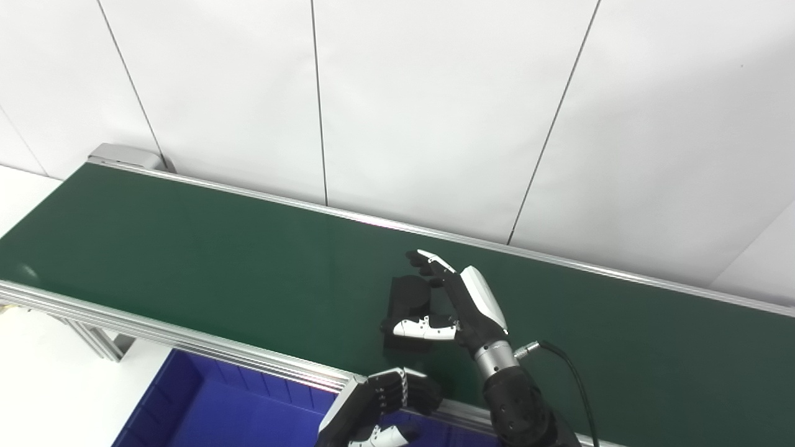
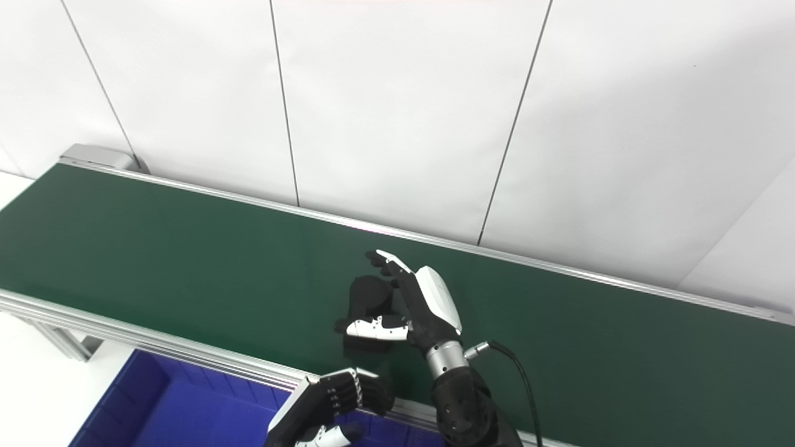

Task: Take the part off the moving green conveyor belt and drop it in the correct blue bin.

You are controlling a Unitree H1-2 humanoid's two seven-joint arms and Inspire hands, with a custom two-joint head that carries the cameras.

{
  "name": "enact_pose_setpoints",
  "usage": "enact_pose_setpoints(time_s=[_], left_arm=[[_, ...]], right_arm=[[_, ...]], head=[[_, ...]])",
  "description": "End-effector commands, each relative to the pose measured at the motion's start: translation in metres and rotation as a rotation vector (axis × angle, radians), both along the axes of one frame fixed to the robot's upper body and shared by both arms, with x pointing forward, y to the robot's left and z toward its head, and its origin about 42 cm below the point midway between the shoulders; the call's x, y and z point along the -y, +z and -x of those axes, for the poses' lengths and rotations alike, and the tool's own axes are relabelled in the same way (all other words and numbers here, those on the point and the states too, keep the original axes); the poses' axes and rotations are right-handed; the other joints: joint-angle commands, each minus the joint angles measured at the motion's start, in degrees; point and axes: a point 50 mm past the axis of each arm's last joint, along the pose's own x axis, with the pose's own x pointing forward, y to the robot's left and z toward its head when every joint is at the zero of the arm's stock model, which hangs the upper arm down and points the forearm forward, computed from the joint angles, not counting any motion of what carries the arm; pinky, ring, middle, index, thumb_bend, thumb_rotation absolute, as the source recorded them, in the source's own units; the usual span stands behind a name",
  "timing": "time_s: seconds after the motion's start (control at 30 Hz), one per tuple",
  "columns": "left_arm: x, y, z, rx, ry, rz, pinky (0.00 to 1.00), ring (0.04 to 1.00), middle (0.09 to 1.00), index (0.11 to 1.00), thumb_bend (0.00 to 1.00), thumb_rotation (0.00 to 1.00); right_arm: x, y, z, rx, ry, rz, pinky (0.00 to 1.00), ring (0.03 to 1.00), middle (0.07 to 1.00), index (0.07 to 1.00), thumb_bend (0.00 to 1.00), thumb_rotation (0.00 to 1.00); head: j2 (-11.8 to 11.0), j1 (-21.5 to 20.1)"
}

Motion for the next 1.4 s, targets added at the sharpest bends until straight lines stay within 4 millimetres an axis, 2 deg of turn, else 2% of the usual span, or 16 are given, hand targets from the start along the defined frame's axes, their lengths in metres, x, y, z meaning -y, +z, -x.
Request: enact_pose_setpoints(time_s=[0.0, 0.17, 0.27, 0.43, 0.47, 0.53, 0.73, 1.37], left_arm=[[0.005, 0.012, -0.004, 0.063, 0.008, 0.022, 0.58, 0.616, 0.620, 0.622, 0.83, 0.60], [0.002, 0.016, -0.003, 0.076, 0.011, 0.030, 0.59, 0.621, 0.624, 0.629, 0.84, 0.59], [0.000, 0.018, -0.003, 0.082, 0.014, 0.035, 0.58, 0.623, 0.625, 0.631, 0.82, 0.57], [-0.005, 0.021, -0.003, 0.096, 0.011, 0.028, 0.58, 0.625, 0.632, 0.636, 0.79, 0.56], [-0.006, 0.021, -0.003, 0.098, 0.010, 0.027, 0.58, 0.627, 0.634, 0.640, 0.78, 0.56], [-0.009, 0.022, -0.003, 0.100, 0.008, 0.023, 0.58, 0.629, 0.635, 0.642, 0.79, 0.57], [-0.012, 0.023, -0.004, 0.105, 0.012, 0.019, 0.58, 0.624, 0.630, 0.640, 0.80, 0.58], [-0.013, 0.025, -0.003, 0.110, 0.006, 0.026, 0.58, 0.631, 0.637, 0.648, 0.85, 0.63]], right_arm=[[-0.003, 0.010, -0.002, 0.089, 0.022, -0.027, 0.75, 0.803, 0.811, 0.823, 0.83, 0.26], [0.013, -0.004, 0.002, 0.087, -0.017, 0.001, 0.69, 0.750, 0.775, 0.802, 0.80, 0.19], [0.024, -0.010, 0.004, 0.091, -0.043, -0.009, 0.61, 0.685, 0.730, 0.768, 0.79, 0.06], [0.045, -0.018, 0.007, 0.106, -0.100, -0.061, 0.51, 0.583, 0.671, 0.710, 0.72, 0.00], [0.049, -0.018, 0.007, 0.109, -0.119, -0.083, 0.48, 0.495, 0.598, 0.673, 0.60, 0.00], [0.056, -0.018, 0.007, 0.114, -0.151, -0.114, 0.43, 0.448, 0.557, 0.625, 0.52, 0.00], [0.064, -0.013, 0.004, 0.098, -0.203, -0.162, 0.40, 0.431, 0.529, 0.539, 0.50, 0.00], [0.058, -0.008, 0.004, 0.147, -0.201, -0.203, 0.37, 0.431, 0.529, 0.535, 0.50, 0.00]], head=[[-0.1, 0.0], [1.5, -1.0], [2.0, -1.5], [2.9, -3.5], [3.0, -3.7], [3.2, -4.0], [3.6, -4.2], [3.8, -4.0]])
